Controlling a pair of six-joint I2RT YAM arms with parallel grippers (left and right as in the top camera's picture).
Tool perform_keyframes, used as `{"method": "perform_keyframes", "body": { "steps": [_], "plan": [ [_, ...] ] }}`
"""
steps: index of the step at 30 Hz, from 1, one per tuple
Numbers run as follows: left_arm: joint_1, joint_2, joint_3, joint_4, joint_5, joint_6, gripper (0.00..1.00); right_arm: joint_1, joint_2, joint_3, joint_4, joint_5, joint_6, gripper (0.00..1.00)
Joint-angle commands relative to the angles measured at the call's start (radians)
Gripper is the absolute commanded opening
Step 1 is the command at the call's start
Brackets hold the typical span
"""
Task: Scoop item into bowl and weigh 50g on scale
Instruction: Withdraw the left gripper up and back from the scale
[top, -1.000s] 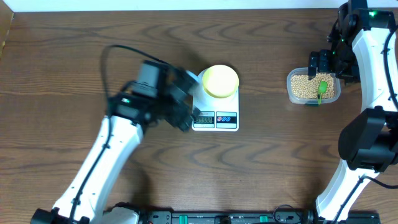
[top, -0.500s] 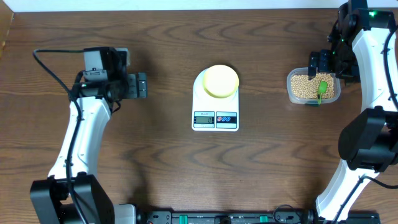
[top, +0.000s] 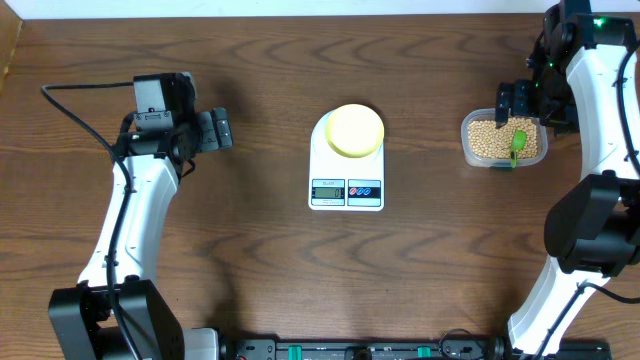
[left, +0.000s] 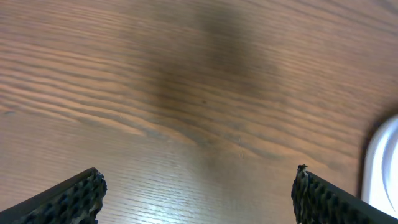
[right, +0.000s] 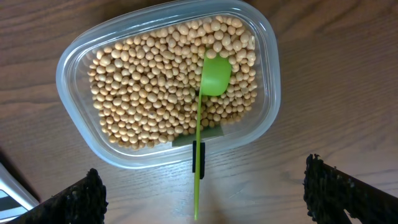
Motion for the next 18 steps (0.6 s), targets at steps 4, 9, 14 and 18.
{"method": "perform_keyframes", "body": {
  "steps": [4,9,14,18],
  "plan": [
    [0.0,0.016,0.001,0.002,-0.074,-0.053,0.98,-0.001,0.013,0.014,-0.001,0.005,-0.002,0.99],
    [0.0,0.02,0.001,-0.004,-0.074,-0.053,0.98,-0.001,0.013,0.014,0.0,0.005,-0.002,0.99],
    [0.0,0.02,0.001,-0.004,-0.074,-0.053,0.98,-0.001,0.013,0.014,-0.001,0.005,-0.002,0.99],
    [0.0,0.02,0.001,-0.004,-0.074,-0.053,0.98,-0.001,0.013,0.014,-0.001,0.005,-0.002,0.99]
  ]
}}
